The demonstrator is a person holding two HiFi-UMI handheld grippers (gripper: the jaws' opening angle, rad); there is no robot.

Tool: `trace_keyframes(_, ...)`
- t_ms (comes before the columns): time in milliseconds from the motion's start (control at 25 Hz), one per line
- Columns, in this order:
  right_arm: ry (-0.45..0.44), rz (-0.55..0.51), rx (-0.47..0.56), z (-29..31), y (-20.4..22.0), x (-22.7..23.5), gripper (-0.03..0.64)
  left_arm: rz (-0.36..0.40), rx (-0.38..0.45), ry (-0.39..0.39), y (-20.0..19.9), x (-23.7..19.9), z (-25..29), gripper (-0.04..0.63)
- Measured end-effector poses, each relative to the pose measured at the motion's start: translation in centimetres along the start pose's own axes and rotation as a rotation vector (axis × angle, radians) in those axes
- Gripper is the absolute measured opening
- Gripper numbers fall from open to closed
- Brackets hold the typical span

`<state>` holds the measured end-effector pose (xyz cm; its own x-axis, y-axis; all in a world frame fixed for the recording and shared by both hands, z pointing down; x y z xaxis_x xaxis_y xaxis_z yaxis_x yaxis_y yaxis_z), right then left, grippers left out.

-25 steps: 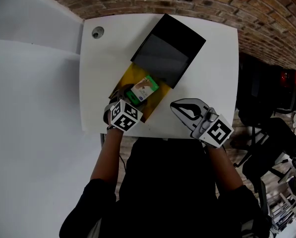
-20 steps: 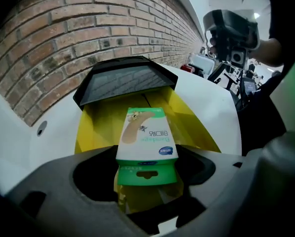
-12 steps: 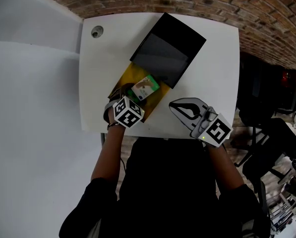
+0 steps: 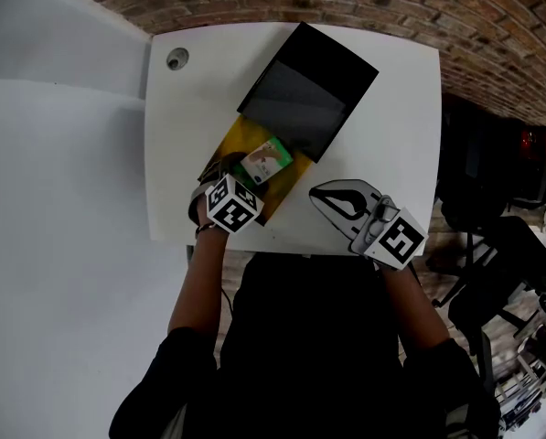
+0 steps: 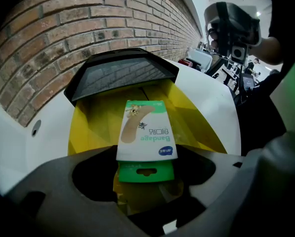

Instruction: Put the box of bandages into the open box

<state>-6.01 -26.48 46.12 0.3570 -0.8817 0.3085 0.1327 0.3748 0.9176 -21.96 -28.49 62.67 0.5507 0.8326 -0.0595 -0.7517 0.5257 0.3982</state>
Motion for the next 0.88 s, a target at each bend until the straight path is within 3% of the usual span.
trace_keyframes(600, 0.005, -0.009, 0.004, -0.3, -0.3, 0.0, 0.006, -0.018, 0.033, -0.004, -0.3, -0.5, -1.6, 0.351)
trace_keyframes(720, 0.008, -0.02, 0.009, -0.3, -0.6, -0.1, 0.006, -0.067, 0.103, 0.01, -0.7, -0.6, -3.2, 0.351)
trace_keyframes(880, 0.011, -0.051, 0.022, -0.1, -1.4, -0.3, 0.005, -0.11, 0.265, -0.02, -1.7, -1.4, -5.9, 0.35)
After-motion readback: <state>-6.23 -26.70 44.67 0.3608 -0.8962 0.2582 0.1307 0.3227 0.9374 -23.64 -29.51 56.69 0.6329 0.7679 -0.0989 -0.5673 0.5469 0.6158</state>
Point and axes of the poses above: the fingertips, and each gripper's own axes: z forward along the fingers, x to its right, y out of its underside, the point moved 5 cm from there along -z, backward along the fingers, and after that the axes turned 1 degree about -x, right-handed, at the moved point
